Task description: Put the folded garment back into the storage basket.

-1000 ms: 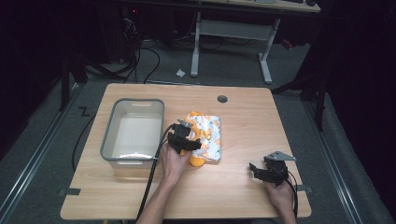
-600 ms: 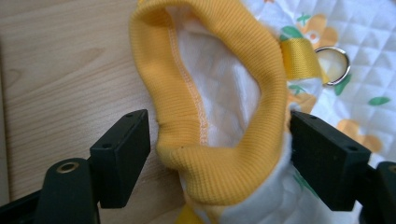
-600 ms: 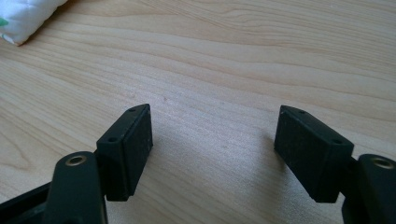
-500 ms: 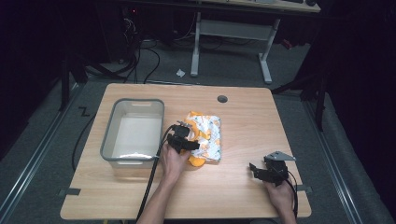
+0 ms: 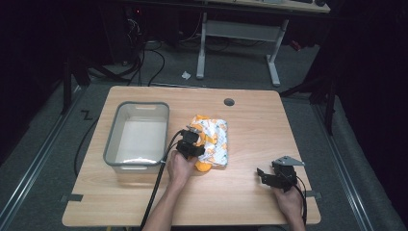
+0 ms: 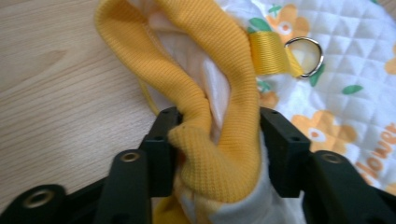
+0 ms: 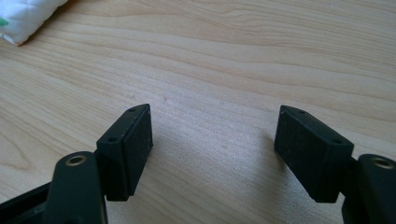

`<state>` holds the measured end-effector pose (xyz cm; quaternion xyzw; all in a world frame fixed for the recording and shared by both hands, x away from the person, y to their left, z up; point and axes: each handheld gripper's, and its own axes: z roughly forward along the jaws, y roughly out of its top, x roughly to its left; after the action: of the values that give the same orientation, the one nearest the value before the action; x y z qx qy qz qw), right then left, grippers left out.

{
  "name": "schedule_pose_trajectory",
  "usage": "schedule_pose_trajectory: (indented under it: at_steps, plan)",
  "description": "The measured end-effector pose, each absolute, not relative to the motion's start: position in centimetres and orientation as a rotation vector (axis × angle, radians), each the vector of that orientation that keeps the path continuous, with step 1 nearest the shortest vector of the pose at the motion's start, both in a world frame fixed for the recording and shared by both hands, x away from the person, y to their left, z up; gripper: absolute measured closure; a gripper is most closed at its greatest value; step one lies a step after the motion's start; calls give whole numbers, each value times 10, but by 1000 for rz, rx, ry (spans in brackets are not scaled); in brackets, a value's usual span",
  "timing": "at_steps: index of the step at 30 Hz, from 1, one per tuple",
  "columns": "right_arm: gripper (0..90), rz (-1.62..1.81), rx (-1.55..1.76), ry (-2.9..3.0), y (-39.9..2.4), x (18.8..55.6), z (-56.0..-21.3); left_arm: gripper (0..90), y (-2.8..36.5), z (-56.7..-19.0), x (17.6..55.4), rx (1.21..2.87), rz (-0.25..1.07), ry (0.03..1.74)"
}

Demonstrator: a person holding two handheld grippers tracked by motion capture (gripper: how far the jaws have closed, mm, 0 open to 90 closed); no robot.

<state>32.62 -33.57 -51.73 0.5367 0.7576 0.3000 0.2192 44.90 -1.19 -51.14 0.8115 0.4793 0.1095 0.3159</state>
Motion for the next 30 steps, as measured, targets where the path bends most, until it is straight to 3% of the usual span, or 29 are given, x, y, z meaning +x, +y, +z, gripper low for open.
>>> schedule_pose_trajectory:
  at_steps: [5, 14, 30]
  plan:
    - [280, 830, 1485, 2096, -336, 326, -517, 697, -12, -511, 449, 2127, 239, 1255]
    - [280, 830, 1485, 2097, -336, 326, -517, 746, -10, -507, 447, 2095, 226, 1234]
    - [279, 830, 1485, 2098, -336, 326, -517, 757, -1, -474, 431, 2013, 215, 1150]
